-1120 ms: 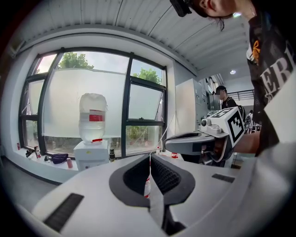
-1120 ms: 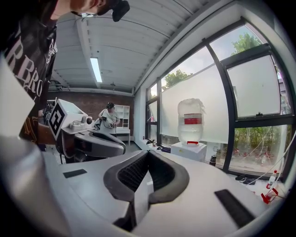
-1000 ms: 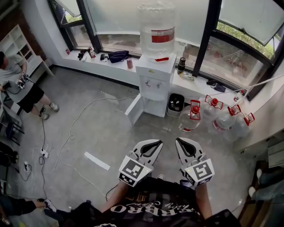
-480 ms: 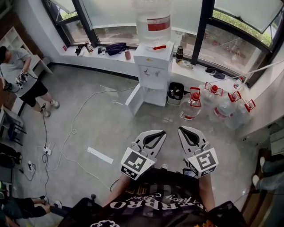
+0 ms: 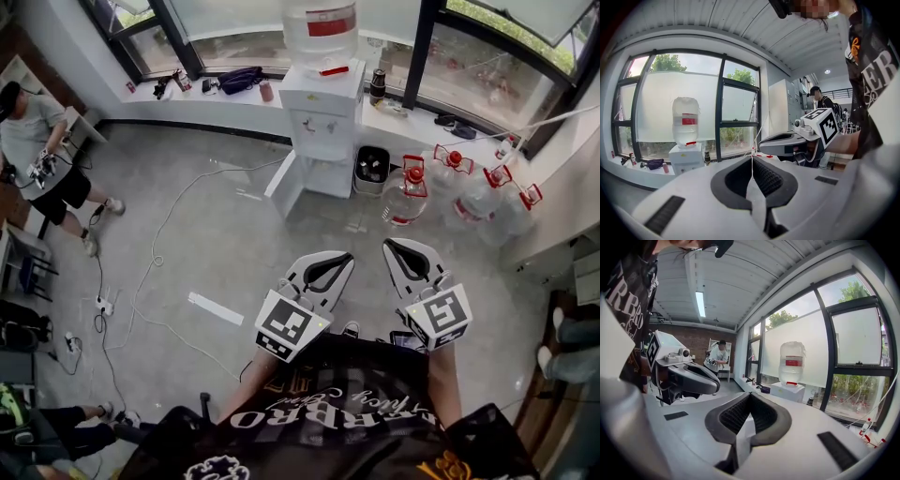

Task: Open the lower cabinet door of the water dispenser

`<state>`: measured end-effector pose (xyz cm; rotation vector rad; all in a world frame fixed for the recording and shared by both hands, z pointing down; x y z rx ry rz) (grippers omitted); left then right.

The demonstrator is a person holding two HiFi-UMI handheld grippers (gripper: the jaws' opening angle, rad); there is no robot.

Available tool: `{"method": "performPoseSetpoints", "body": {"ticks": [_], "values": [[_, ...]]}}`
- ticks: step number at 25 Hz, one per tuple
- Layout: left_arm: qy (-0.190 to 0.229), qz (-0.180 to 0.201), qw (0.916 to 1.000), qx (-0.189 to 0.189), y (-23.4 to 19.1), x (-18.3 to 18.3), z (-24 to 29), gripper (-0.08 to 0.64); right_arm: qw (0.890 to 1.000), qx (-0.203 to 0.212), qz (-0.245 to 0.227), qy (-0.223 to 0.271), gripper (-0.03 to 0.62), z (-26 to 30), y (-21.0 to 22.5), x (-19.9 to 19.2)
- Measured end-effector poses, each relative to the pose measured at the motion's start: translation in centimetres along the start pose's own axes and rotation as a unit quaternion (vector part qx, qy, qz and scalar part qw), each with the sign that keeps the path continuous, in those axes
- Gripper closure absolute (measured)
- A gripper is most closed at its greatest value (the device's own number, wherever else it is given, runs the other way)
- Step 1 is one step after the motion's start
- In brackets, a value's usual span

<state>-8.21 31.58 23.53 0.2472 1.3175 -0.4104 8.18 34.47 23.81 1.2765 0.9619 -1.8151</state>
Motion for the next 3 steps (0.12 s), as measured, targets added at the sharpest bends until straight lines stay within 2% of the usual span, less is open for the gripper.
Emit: {"method": "performPoseSetpoints", "body": {"ticks": [3], "values": [[-0.002, 0.002, 1.0, 0.001, 0.06, -0.66, -0.12, 0.54, 1.0, -0.005, -0.002, -0.003, 0.578, -0.06, -0.08, -0.59]]}}
Point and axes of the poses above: the fingertips, and each gripper's own axes: z forward along the fingers, y to its right, x out of its top, the point moved 8 cm from there along -z, backward along the fingers, and after that the axes turned 5 degrees about -z, right-handed, at the moved point
